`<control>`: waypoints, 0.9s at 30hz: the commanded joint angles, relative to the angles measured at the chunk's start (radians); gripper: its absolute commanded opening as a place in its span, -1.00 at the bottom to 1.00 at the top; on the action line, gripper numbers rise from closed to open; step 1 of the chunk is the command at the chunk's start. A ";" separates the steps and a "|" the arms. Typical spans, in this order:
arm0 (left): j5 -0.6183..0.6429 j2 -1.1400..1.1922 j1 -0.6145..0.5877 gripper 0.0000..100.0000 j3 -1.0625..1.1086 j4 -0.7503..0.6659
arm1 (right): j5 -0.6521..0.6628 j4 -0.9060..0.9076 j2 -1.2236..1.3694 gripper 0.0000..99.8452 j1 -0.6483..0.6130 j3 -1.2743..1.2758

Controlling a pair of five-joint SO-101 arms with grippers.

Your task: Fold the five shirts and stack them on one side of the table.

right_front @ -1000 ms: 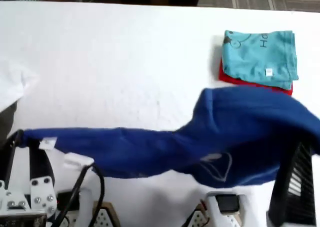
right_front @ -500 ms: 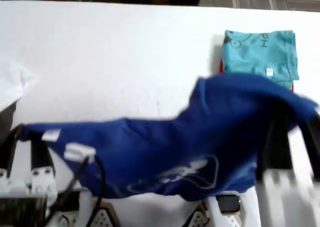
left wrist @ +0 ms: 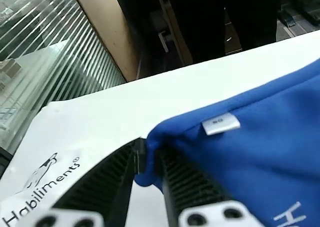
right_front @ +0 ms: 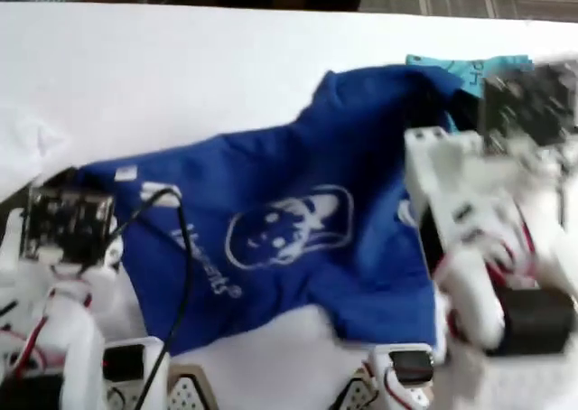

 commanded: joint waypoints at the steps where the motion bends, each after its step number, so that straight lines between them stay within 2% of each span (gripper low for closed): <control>1: 0.006 0.028 0.002 -0.95 0.070 -0.130 | 0.003 -0.174 0.018 -0.96 -0.001 0.157; 6: 0.006 0.242 0.005 -0.95 0.058 -0.255 | 0.058 -0.390 0.031 -0.96 -0.001 0.321; 11: 0.006 0.535 0.006 -0.95 -0.093 -0.324 | 0.080 -0.466 0.180 -0.96 -0.010 0.311; 21: 0.006 1.088 0.006 -0.95 -0.469 -0.304 | 0.080 -0.470 0.639 -0.96 -0.010 -0.002; 27: 0.008 1.344 0.006 -0.95 -0.601 -0.299 | 0.072 -0.466 0.929 -0.96 -0.012 -0.204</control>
